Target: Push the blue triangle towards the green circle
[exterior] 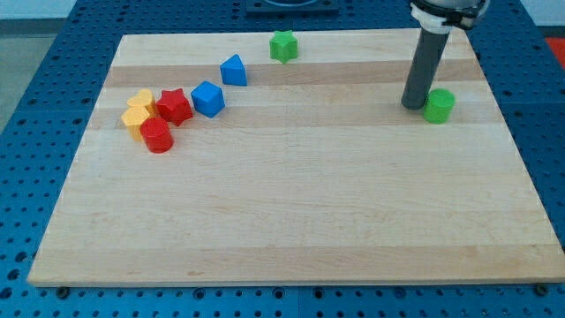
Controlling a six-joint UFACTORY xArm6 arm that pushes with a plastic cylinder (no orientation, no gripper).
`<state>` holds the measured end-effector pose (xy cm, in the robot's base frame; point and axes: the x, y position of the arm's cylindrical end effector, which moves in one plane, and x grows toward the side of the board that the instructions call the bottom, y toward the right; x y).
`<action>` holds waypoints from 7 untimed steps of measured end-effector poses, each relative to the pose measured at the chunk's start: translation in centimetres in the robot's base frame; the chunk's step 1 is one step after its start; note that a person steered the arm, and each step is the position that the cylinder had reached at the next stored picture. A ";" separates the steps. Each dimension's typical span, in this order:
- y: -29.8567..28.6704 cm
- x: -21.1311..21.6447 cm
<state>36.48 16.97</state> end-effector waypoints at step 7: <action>-18.9 -7.3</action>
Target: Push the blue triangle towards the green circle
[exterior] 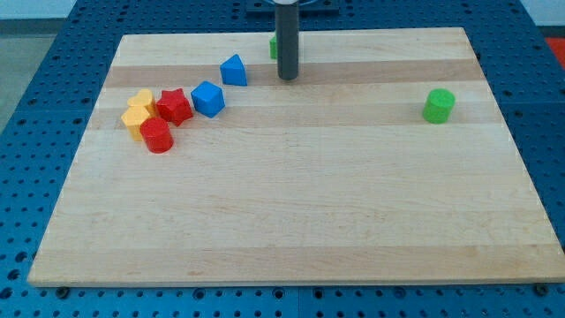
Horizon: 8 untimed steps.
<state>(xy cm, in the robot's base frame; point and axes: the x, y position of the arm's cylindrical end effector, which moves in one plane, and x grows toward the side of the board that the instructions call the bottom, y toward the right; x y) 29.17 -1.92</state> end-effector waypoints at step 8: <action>-13.0 -3.1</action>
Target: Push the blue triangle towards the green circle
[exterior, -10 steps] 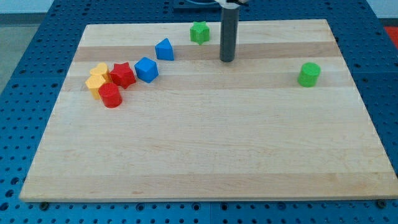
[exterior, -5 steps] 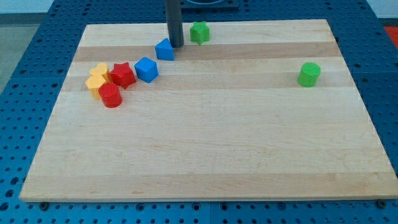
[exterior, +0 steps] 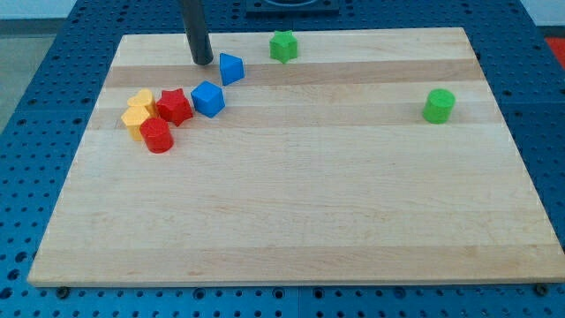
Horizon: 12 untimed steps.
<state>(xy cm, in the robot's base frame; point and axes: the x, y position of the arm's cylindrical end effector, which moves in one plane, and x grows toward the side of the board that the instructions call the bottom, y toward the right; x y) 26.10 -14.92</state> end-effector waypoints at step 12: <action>16.8 13.1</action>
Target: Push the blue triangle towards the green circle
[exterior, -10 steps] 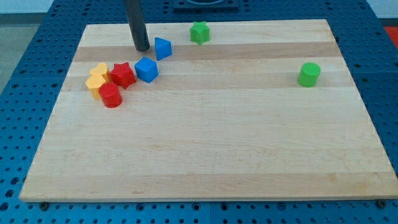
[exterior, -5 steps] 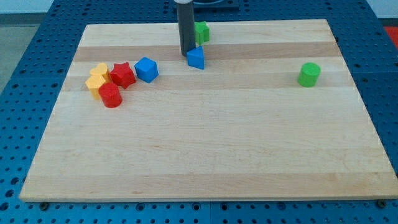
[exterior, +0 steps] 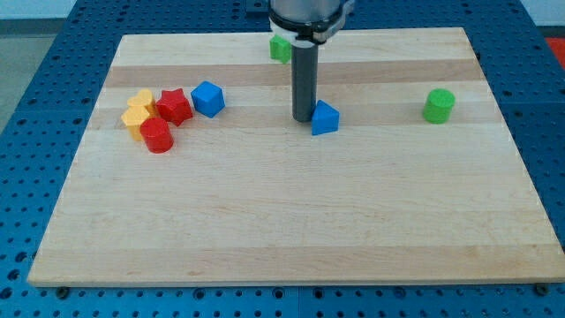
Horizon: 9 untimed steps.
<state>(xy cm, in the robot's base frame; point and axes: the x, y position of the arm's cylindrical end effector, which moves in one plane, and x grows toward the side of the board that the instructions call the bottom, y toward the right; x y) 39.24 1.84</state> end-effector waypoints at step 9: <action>10.4 5.8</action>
